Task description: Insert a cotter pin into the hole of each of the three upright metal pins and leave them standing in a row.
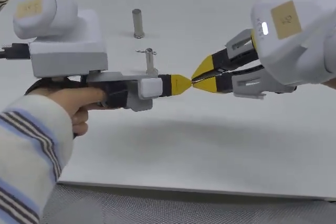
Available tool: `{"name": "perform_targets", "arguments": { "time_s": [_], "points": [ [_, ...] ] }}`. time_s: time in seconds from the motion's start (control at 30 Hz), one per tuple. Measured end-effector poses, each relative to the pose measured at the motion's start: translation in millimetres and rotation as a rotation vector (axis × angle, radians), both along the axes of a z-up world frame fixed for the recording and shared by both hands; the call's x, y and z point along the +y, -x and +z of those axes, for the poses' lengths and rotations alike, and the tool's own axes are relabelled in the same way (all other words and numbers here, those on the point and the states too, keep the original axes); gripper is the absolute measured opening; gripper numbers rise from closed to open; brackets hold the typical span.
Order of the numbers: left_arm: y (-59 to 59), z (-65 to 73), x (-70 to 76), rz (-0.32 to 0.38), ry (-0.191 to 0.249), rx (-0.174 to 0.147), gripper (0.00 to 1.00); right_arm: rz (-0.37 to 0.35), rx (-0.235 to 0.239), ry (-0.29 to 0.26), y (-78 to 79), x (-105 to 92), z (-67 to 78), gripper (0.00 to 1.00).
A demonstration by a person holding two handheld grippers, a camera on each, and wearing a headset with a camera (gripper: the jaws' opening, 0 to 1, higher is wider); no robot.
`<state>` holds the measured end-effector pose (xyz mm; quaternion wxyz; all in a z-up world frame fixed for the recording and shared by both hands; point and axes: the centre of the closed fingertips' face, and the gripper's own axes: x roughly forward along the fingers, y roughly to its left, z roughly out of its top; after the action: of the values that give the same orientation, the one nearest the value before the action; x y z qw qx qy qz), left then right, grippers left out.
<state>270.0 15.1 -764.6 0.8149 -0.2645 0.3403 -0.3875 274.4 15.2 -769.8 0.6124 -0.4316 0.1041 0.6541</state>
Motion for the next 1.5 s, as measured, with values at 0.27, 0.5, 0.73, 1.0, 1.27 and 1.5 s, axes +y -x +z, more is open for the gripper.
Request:
{"name": "perform_targets", "arguments": {
  "time_s": [0.27, 0.5, 0.73, 1.0, 1.27, 1.5],
  "points": [
    [7.2, -0.3, -2.2, -0.077, -0.072, -0.1, 0.0, -0.055, 0.189, -0.021, 4.7, -6.9, -8.7, 0.19],
    [10.9, 0.4, -3.3, -0.179, -0.129, -0.207, 0.0, -0.108, 0.345, -0.092, 8.0, -7.5, -6.3, 0.18],
    [21.8, -0.1, -4.2, -0.299, -0.208, -0.371, 0.0, -0.11, 0.469, -0.087, 26.4, -7.4, -10.9, 0.16],
    [30.1, 3.1, -10.1, -0.357, -0.231, -0.453, 0.0, -0.084, 0.51, -0.063, 39.2, -10.2, -15.1, 0.11],
    [26.0, 3.0, -3.1, -0.385, -0.231, -0.499, 0.0, -0.082, 0.536, -0.063, 44.2, -11.8, -13.6, 0.06],
    [30.7, -1.2, -2.0, -0.444, -0.268, -0.54, 0.01, -0.067, 0.557, -0.063, 46.9, -12.6, -11.6, 0.05]
  ]
}}
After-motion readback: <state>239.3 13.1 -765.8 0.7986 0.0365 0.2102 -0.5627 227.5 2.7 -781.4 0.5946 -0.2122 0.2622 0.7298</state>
